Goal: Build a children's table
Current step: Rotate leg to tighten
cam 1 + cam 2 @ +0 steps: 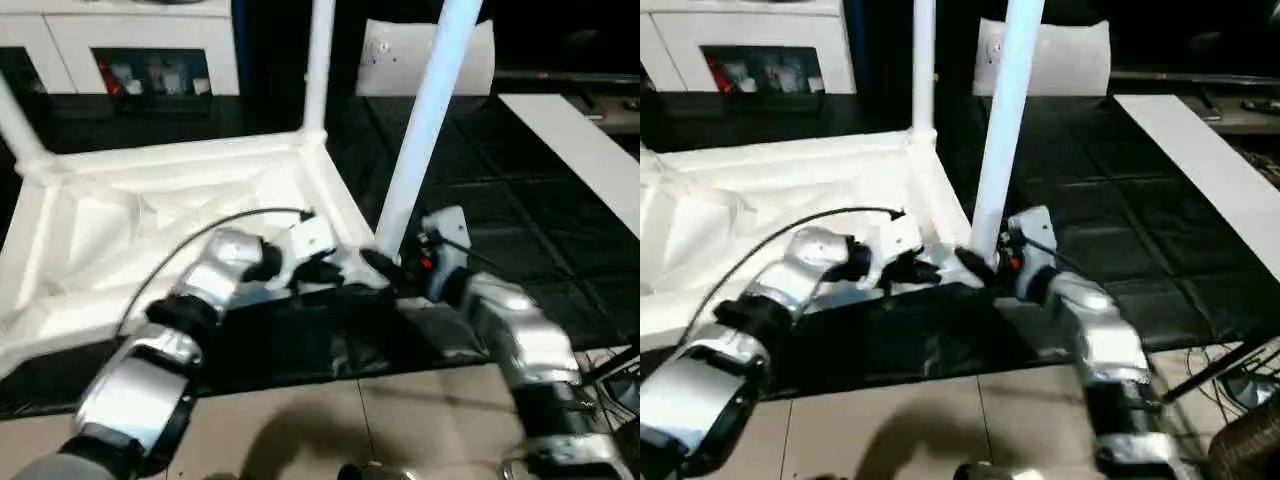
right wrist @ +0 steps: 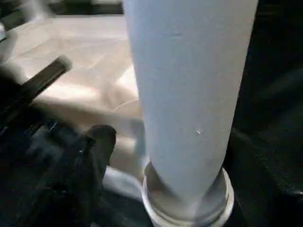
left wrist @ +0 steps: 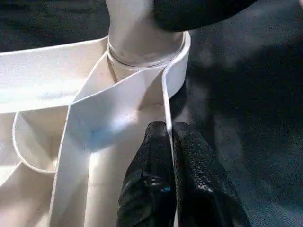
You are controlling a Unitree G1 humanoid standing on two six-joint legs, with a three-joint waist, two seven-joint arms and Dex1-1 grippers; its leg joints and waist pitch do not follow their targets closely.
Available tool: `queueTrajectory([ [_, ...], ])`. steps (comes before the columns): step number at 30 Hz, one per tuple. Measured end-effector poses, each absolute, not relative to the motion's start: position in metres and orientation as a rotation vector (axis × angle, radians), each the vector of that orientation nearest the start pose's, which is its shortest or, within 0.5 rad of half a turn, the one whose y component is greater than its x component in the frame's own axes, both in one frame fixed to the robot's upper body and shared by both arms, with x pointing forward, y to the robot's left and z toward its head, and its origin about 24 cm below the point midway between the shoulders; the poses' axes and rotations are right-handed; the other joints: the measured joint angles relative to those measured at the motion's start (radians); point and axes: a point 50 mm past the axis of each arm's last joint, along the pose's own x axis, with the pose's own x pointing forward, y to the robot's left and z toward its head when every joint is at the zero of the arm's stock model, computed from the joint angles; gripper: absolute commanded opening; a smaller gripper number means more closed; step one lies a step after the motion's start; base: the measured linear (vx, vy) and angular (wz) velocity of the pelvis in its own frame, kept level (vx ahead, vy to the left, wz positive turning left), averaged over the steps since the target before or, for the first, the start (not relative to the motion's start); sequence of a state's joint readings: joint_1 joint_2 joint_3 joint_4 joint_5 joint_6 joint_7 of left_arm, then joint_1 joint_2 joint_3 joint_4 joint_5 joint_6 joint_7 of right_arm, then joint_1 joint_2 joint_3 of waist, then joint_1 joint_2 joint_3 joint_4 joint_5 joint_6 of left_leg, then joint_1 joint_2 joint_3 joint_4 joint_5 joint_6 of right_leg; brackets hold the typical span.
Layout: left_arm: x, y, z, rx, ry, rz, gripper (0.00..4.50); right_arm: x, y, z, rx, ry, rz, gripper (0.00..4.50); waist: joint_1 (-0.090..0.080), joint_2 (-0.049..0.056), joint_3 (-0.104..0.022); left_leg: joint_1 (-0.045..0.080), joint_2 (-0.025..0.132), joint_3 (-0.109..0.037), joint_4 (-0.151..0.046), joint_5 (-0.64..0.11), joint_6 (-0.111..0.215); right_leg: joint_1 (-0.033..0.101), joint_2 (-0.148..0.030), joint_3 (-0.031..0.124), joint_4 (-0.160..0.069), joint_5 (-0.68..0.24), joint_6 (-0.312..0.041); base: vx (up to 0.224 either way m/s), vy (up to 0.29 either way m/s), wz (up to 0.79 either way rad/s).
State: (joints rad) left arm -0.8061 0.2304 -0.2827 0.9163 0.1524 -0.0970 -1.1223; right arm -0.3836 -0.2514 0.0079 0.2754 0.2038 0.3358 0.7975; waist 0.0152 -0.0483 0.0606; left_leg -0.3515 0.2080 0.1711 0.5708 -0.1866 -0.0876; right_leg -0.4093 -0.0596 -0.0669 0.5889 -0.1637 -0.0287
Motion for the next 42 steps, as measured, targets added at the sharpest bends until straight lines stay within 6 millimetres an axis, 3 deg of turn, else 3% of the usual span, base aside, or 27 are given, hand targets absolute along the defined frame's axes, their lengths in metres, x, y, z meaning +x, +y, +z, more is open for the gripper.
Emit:
queueTrajectory([
  [9, 0.335, 0.107, 0.064, 0.574, 0.384, -1.546, 0.00, 0.292, -0.154, 0.068, -0.086, 0.233, 1.160, 4.13, 0.040, -0.001, 0.000, 0.001, 0.000, 0.001, 0.004, -0.001, -0.001, 0.000, -0.002, -0.001, 0.001, 0.000, 0.000, 0.000, 0.000, 0.00],
  [12, 0.332, 0.110, 0.064, 0.597, 0.393, -1.604, 0.00, 0.288, -0.160, 0.066, -0.101, 0.273, 1.241, 3.86, 0.049, -0.001, 0.000, 0.001, 0.000, 0.001, 0.005, -0.001, 0.000, 0.000, -0.002, -0.001, 0.001, 0.000, 0.000, 0.000, 0.000, 0.00],
  [33, 0.324, 0.117, 0.067, 0.644, 0.411, -1.764, 0.00, 0.282, -0.159, 0.064, -0.116, 0.317, 1.460, 2.09, 0.070, -0.003, 0.001, 0.001, 0.001, 0.002, 0.007, -0.001, -0.001, 0.000, -0.002, -0.002, 0.004, 0.000, 0.000, 0.000, 0.000, 0.00],
  [42, 0.326, 0.117, 0.068, 0.638, 0.416, -1.759, 0.00, 0.281, -0.159, 0.064, -0.093, 0.325, 1.452, 1.98, 0.072, -0.003, 0.001, 0.001, 0.001, 0.002, 0.007, -0.001, -0.001, 0.000, -0.002, -0.002, 0.004, 0.000, 0.000, 0.000, 0.000, 0.00],
])
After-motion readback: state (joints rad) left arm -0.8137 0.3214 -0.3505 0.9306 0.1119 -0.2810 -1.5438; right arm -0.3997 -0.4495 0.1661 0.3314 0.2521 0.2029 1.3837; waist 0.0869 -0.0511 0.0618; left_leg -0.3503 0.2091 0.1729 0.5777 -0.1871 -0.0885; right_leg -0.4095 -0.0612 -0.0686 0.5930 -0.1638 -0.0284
